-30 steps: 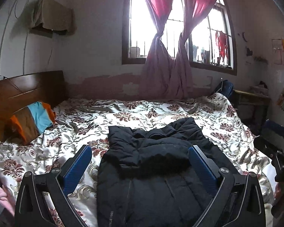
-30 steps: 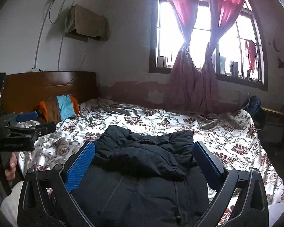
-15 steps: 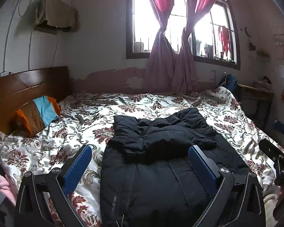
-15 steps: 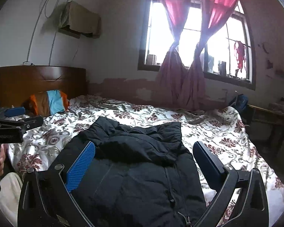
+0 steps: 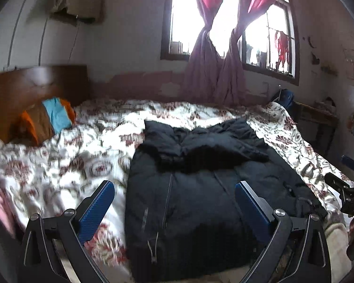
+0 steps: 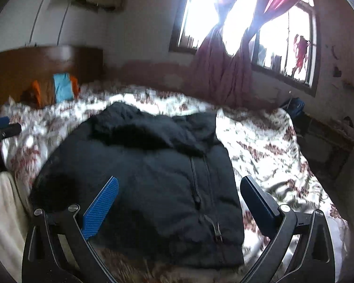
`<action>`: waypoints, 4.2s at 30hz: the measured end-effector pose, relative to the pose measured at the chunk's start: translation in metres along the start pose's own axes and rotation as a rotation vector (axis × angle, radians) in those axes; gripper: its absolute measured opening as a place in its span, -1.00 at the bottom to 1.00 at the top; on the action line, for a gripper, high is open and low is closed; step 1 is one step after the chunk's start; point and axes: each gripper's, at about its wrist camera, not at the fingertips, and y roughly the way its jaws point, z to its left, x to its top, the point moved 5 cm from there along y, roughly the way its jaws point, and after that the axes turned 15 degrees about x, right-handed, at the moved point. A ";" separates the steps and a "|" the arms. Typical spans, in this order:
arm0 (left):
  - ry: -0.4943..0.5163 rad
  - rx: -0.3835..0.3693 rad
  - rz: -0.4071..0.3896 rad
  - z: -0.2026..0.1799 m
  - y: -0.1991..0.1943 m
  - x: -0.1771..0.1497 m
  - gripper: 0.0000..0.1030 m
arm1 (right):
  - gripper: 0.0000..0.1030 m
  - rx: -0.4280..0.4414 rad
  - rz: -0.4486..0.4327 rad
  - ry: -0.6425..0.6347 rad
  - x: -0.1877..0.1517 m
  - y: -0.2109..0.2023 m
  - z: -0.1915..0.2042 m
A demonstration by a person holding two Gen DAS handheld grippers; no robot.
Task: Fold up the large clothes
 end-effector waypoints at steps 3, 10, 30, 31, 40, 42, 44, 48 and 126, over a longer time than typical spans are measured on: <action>0.009 0.003 0.063 0.006 0.007 -0.019 0.99 | 0.96 0.013 0.074 0.006 -0.017 0.003 -0.003; 0.108 -0.022 0.274 -0.002 0.024 -0.072 0.99 | 0.96 0.026 0.227 0.101 -0.054 0.020 -0.009; 0.381 0.011 0.507 -0.047 0.049 -0.140 0.99 | 0.96 -0.096 0.583 -0.218 -0.101 0.067 0.008; 0.381 0.010 0.512 -0.048 0.050 -0.141 0.99 | 0.96 -0.113 0.587 -0.237 -0.102 0.070 0.008; 0.359 0.006 0.542 -0.045 0.056 -0.145 0.99 | 0.96 -0.229 0.682 -0.351 -0.120 0.101 0.015; 0.359 0.005 0.549 -0.045 0.057 -0.146 0.99 | 0.96 -0.240 0.652 -0.375 -0.116 0.100 0.020; 0.360 0.002 0.560 -0.045 0.059 -0.148 0.99 | 0.96 -0.239 0.612 -0.393 -0.108 0.099 0.023; 0.379 0.006 0.588 -0.048 0.067 -0.153 0.99 | 0.96 -0.218 0.533 -0.415 -0.096 0.103 0.028; 0.327 0.093 0.052 -0.051 0.037 -0.035 -0.81 | -0.82 -0.047 0.021 -0.031 -0.030 0.016 -0.002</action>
